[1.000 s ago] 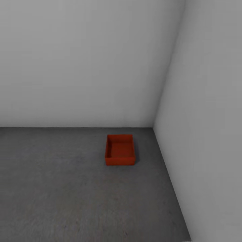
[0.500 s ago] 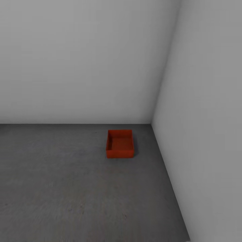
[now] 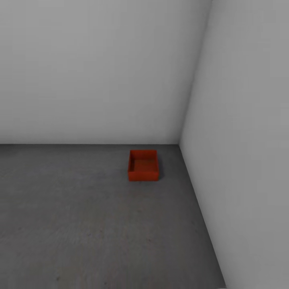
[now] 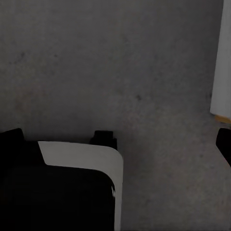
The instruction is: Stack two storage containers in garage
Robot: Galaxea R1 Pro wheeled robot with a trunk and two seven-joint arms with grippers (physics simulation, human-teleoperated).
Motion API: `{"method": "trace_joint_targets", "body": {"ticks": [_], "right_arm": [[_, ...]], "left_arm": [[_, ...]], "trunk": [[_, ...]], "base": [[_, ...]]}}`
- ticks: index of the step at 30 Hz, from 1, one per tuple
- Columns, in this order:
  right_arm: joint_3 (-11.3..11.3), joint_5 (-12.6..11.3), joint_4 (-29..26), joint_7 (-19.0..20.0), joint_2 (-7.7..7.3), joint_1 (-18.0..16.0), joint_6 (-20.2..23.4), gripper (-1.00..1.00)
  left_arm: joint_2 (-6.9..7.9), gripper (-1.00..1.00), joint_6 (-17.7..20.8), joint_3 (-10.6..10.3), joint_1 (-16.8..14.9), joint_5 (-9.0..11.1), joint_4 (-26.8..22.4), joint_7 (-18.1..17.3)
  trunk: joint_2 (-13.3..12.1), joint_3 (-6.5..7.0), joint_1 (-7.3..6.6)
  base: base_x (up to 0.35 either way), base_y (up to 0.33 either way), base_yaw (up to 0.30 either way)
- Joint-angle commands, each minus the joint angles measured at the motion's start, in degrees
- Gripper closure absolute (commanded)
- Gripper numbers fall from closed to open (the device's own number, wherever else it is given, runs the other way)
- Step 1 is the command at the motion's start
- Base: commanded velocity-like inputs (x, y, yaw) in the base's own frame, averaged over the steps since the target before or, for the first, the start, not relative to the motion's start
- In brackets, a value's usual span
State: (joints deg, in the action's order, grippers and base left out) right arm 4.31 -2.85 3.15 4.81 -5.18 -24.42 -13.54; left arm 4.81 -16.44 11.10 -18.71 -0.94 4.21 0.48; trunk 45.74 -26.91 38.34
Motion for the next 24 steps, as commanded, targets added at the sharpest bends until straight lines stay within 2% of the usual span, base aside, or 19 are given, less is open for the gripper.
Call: {"method": "trace_joint_targets", "body": {"ticks": [1,24], "right_arm": [[0.43,-0.31,0.27,0.20,-0.01,-0.10,-0.44,-1.00],[0.43,-0.31,0.27,0.60,-0.01,-0.10,-0.44,-1.00]], "left_arm": [[0.02,-1.00,-0.44,0.24,-0.10,-0.11,0.27,0.05],[0.02,-1.00,-0.44,0.24,-0.10,-0.11,0.27,0.05]], "trunk": [[-0.36,0.13,-0.25],[-9.59,4.26,-5.31]], "base": [[-0.337,0.000,0.000],[-0.337,0.000,0.000]]}}
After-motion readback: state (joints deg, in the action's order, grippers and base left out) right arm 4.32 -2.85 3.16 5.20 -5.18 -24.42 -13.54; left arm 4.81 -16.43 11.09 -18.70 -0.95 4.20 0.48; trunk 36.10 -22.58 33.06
